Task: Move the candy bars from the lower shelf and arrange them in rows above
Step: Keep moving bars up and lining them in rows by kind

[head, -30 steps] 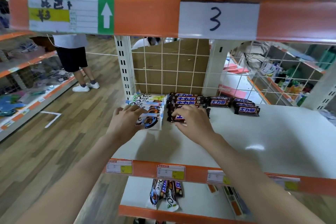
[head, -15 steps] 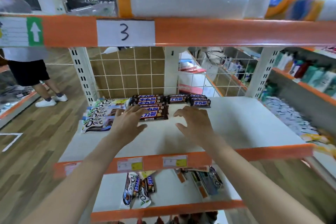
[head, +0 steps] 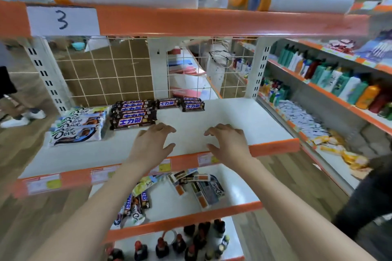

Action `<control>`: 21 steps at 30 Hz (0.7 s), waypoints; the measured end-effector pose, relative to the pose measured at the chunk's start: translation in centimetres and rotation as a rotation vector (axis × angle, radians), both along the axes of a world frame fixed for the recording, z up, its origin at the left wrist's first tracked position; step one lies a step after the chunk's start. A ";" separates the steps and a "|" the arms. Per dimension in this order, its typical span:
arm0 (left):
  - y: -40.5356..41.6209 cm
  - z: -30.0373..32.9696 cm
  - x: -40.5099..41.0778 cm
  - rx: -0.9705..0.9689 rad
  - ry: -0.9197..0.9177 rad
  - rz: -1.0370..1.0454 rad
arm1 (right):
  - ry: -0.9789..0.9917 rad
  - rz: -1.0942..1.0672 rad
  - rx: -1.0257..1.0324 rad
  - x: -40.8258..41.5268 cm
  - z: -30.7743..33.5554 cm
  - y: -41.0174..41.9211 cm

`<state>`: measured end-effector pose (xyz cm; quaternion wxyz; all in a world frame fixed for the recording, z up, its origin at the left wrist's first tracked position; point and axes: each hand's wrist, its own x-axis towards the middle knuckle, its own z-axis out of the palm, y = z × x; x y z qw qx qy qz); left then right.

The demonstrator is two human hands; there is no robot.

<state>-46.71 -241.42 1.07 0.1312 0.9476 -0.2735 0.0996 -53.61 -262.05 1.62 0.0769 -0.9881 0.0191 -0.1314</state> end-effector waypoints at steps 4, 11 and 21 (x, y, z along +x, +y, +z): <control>-2.2 -0.6 -2.5 0.020 0.035 -0.028 | -0.025 -0.033 0.024 -2.3 -0.9 -1.4; -3.8 -3.9 -6.5 -0.050 -0.032 -0.141 | 0.014 -0.003 0.047 -5.7 -3.4 -2.5; -4.0 -9.5 -10.5 -0.029 0.073 -0.063 | 0.098 0.025 0.120 -8.3 -9.0 -2.5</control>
